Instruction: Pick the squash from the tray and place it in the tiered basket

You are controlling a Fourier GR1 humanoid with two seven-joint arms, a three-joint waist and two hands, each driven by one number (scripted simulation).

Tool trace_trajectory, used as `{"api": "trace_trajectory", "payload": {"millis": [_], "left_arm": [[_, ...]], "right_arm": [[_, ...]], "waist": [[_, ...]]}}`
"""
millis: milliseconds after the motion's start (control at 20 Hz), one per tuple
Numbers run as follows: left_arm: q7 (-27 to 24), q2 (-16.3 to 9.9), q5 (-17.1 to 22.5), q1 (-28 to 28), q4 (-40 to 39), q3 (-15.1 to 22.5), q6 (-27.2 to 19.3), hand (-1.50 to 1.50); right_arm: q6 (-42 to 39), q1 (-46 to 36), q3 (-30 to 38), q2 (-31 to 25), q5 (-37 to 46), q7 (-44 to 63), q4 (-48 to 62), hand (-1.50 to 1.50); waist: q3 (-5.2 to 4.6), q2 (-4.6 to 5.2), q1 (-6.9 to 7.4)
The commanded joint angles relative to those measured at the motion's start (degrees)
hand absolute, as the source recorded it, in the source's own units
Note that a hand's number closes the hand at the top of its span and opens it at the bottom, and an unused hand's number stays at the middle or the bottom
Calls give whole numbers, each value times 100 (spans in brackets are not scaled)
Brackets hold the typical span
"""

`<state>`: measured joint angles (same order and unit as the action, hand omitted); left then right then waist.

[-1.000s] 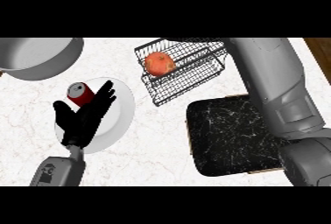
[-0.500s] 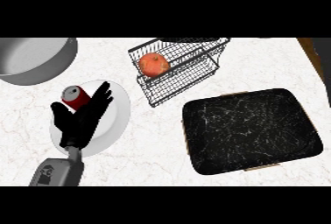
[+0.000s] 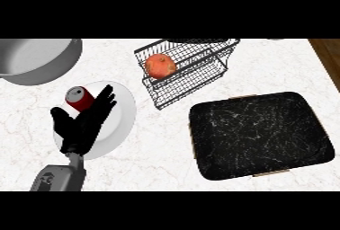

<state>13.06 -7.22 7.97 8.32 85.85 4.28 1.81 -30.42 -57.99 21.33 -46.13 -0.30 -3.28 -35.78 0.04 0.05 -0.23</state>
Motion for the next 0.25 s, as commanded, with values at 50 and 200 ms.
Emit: {"api": "trace_trajectory", "payload": {"millis": [50,200], "left_arm": [[-1,166,-111,50,-38,137,-41,0],[33,-22,-2,-57,206,27,142,0]], "right_arm": [[-798,508,248,-763,-111,-543,392,-150],[-1047,552,438,-1239,-112,-935,826,-150]], "waist": [[0,18,52],[2,30,108]]}}
